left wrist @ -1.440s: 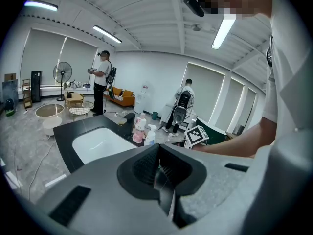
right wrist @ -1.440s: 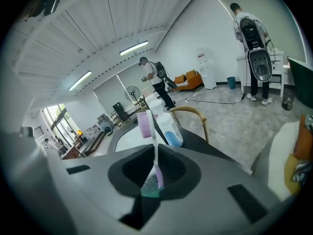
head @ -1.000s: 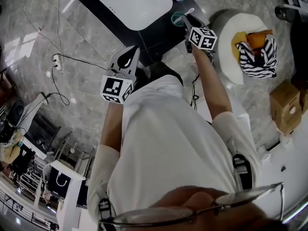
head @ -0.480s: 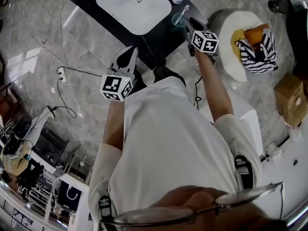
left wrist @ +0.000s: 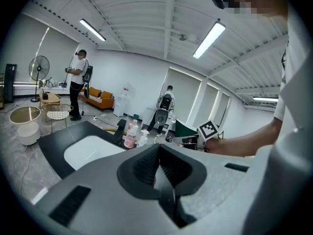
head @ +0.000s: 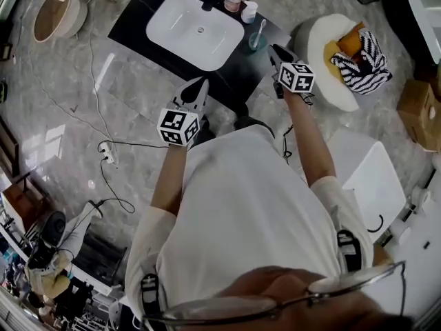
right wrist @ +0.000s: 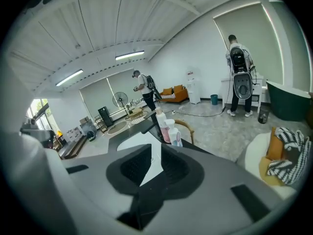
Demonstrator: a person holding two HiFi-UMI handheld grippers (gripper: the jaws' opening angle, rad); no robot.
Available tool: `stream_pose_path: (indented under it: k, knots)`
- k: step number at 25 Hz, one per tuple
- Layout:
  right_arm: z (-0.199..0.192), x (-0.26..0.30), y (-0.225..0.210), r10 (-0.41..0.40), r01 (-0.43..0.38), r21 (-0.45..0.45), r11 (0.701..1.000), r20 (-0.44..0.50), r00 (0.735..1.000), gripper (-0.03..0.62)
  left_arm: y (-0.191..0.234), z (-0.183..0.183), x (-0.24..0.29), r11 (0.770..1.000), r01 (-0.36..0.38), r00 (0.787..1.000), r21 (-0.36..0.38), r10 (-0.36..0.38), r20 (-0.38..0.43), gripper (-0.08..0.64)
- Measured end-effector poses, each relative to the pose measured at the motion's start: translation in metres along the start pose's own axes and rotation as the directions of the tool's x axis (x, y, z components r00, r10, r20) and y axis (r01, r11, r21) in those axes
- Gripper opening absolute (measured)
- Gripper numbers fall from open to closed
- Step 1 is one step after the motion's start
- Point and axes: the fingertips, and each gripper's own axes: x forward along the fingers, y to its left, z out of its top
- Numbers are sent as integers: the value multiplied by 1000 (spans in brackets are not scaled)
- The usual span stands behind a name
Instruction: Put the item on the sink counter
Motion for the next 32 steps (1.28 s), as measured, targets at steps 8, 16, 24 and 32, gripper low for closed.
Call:
stream_pose_path:
  k: [8,16,24,32]
  knots:
    - [10,-60,54,-71,73,-11,997,87,994,47,1,2,-28,987,128,992,92,-127,-22,5]
    - [4,-122,96,-159,163,-21,986,129,979,20,-8,3,-47,959,251,968,130,-247,-46,5]
    - [7,-183,124,-151,166,-66,984,182,972,6,-44,14,-51,936,299,954,185,-293,-59,5]
    - [18,-244,130,-115,138,-70,988,262,958,6,-94,42,-56,923,344,935,170,-354,29,5]
